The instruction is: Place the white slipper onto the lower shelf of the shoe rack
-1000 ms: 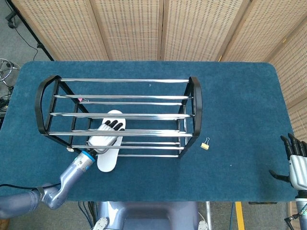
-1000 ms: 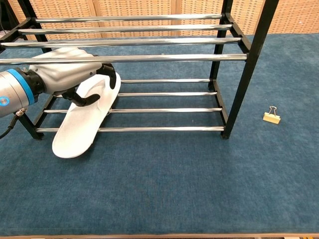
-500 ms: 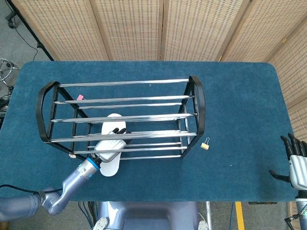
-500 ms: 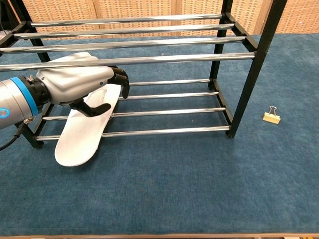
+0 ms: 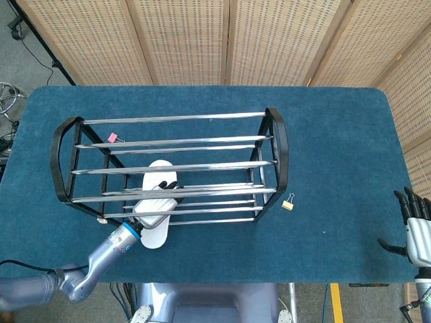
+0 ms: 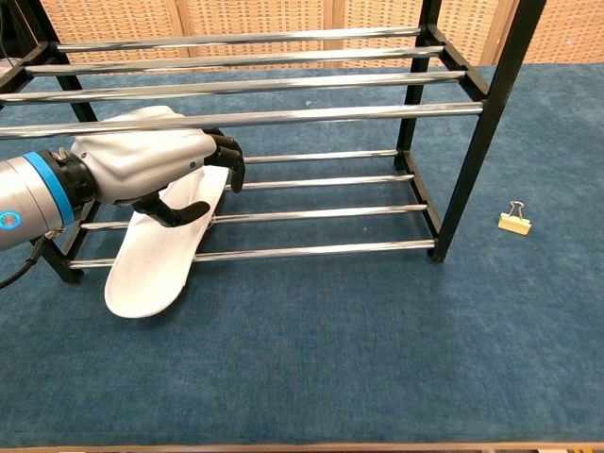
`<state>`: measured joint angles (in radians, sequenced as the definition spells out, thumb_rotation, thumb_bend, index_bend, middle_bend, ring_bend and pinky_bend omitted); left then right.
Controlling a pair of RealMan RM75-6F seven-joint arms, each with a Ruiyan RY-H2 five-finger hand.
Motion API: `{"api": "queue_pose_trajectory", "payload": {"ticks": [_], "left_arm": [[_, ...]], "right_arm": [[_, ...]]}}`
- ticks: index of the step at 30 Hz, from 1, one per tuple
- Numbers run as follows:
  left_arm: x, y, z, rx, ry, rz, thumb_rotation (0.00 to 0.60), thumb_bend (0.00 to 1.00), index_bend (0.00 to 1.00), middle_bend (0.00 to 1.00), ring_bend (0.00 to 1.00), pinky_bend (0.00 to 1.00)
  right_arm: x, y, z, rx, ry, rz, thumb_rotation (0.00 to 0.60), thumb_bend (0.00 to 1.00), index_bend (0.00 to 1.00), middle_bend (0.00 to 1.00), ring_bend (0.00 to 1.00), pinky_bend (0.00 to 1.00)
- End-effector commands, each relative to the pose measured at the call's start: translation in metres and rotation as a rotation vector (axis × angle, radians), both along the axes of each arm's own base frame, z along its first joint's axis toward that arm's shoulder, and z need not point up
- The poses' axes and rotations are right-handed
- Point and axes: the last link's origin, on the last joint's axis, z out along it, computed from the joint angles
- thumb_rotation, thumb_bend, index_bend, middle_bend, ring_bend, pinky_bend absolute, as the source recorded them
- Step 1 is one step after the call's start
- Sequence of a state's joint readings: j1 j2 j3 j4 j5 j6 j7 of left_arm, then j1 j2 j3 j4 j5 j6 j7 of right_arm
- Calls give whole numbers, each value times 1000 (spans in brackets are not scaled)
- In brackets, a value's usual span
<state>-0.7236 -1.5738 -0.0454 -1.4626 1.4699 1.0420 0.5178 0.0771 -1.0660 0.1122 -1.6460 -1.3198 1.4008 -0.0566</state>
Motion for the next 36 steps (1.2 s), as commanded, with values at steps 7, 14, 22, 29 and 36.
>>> {"api": "queue_pose_trajectory", "payload": {"ticks": [7, 14, 22, 29, 36], "left_arm": [[1, -5, -2, -10, 0, -21, 600, 436, 395, 291, 225, 375], [6, -16, -8, -41, -2, -62, 600, 437, 400, 291, 225, 375], [10, -35, -5, -100, -47, -138, 600, 437, 408, 291, 226, 370], [1, -48, 4, -187, -76, -208, 600, 437, 410, 291, 224, 354], [-23, -67, 19, -306, -166, -248, 600, 438, 420, 290, 222, 351]], "right_arm": [[0, 0, 0, -1, -1, 0, 600, 0, 0, 0, 0, 0], [0, 0, 1, -4, -2, 0, 600, 0, 0, 0, 0, 0], [0, 0, 1, -2, -2, 0, 600, 0, 0, 0, 0, 0], [0, 0, 1, -1, -1, 0, 600, 0, 0, 0, 0, 0], [1, 1, 0, -1, 0, 0, 600, 0, 0, 0, 0, 0]]}}
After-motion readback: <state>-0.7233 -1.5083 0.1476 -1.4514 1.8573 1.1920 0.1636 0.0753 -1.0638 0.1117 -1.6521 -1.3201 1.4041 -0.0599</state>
